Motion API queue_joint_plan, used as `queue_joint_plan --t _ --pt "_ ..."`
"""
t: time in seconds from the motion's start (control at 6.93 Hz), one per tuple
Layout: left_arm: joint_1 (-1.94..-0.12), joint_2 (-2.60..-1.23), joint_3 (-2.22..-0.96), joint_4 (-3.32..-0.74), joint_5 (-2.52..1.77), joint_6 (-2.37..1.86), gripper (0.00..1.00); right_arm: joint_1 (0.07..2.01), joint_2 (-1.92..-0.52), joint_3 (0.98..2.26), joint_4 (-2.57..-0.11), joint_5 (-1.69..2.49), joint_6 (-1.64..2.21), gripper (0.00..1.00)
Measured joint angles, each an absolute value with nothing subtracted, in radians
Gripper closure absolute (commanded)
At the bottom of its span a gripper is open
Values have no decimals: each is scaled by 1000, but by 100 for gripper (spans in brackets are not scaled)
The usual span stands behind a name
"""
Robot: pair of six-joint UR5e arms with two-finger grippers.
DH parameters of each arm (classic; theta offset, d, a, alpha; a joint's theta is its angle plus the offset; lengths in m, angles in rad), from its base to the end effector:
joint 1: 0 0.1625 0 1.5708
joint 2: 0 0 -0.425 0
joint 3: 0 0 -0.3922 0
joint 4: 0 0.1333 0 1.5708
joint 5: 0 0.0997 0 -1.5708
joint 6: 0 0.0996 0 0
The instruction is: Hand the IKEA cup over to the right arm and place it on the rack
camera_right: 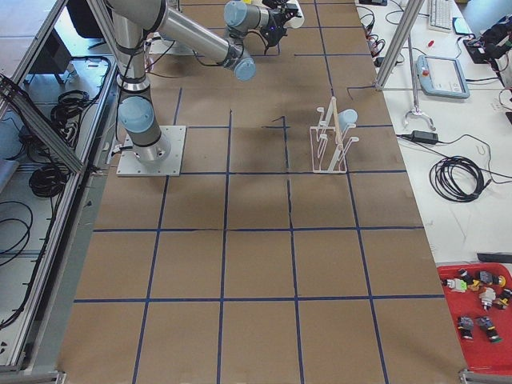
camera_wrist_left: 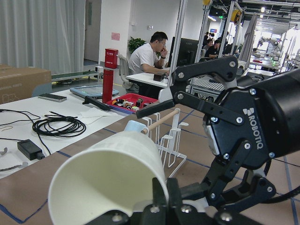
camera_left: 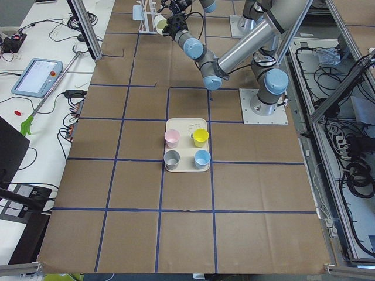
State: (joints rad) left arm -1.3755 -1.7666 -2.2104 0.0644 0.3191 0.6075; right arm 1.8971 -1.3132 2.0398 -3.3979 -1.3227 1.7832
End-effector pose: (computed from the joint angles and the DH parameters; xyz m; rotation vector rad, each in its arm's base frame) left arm -0.1386 -0.4736 0.3383 -0.9631 -1.7522 1.2840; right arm 0.3202 -0.4540 0.3580 1.2432 1.6282 -0.3968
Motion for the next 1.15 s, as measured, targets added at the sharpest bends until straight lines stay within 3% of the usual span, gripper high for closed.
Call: queue_joint_plan --t 1.15 --pt "-1377 -1760 -2210 64 319 607 92 1929 -1291 1967 -3345 -1322 1786 0"
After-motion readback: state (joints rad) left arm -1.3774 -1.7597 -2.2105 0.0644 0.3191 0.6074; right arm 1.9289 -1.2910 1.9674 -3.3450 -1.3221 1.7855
